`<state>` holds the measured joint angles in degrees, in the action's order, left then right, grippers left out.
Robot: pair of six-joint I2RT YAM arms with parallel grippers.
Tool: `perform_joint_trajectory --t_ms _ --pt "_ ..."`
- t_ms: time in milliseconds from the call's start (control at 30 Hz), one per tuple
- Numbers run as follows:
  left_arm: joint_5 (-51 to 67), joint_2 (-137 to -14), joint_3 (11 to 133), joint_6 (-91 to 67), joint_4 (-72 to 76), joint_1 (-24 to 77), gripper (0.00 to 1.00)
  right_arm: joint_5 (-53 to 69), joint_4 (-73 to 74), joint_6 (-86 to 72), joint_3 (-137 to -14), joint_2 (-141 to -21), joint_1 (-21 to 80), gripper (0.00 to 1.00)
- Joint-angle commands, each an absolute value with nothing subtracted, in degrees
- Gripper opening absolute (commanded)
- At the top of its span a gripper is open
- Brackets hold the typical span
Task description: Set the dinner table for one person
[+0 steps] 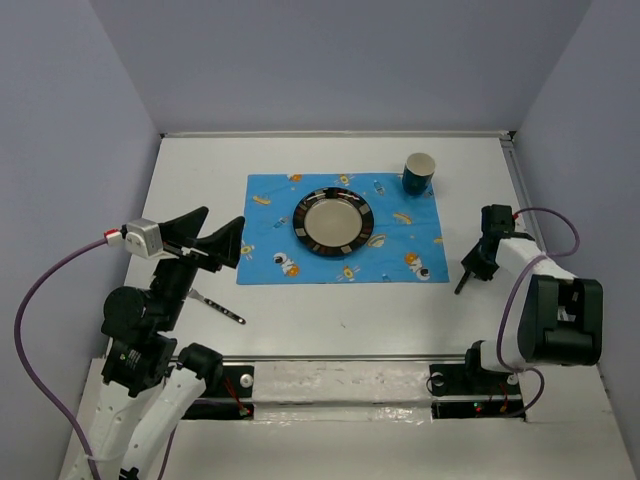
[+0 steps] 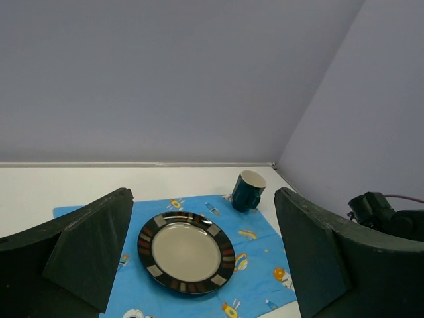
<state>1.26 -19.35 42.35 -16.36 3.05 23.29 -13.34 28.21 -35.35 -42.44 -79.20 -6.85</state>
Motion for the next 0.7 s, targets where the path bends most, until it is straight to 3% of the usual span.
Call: perform_joint_trajectory --t_ms 0,233,267,400,567,667 --pt "1.3 -18.9 42.0 -15.6 4.9 23.5 0.99 -13.6 29.4 -33.9 -46.2 -82.9 -7.8 0.36" --pt "1.0 -18.2 42.1 -15.6 5.0 23.5 0.99 -11.2 29.4 -32.3 -48.0 -87.4 -8.3 0.31" --pt "1.1 -18.1 42.1 -15.6 5.0 23.5 0.99 -10.8 29.4 -32.2 -48.1 -87.9 -8.3 0.28" --pt "1.1 -18.3 42.0 -15.6 5.0 23.5 0.99 -11.2 29.4 -32.2 -47.8 -86.7 -8.3 0.00" --pt "1.3 -18.9 42.0 -15.7 5.1 23.5 0.99 -17.7 29.4 -30.7 -47.5 -77.3 -6.6 0.00" --pt "1.1 -19.3 41.9 -15.6 5.1 23.4 0.99 -21.0 29.4 -30.4 -49.5 -70.8 1.6 0.00"
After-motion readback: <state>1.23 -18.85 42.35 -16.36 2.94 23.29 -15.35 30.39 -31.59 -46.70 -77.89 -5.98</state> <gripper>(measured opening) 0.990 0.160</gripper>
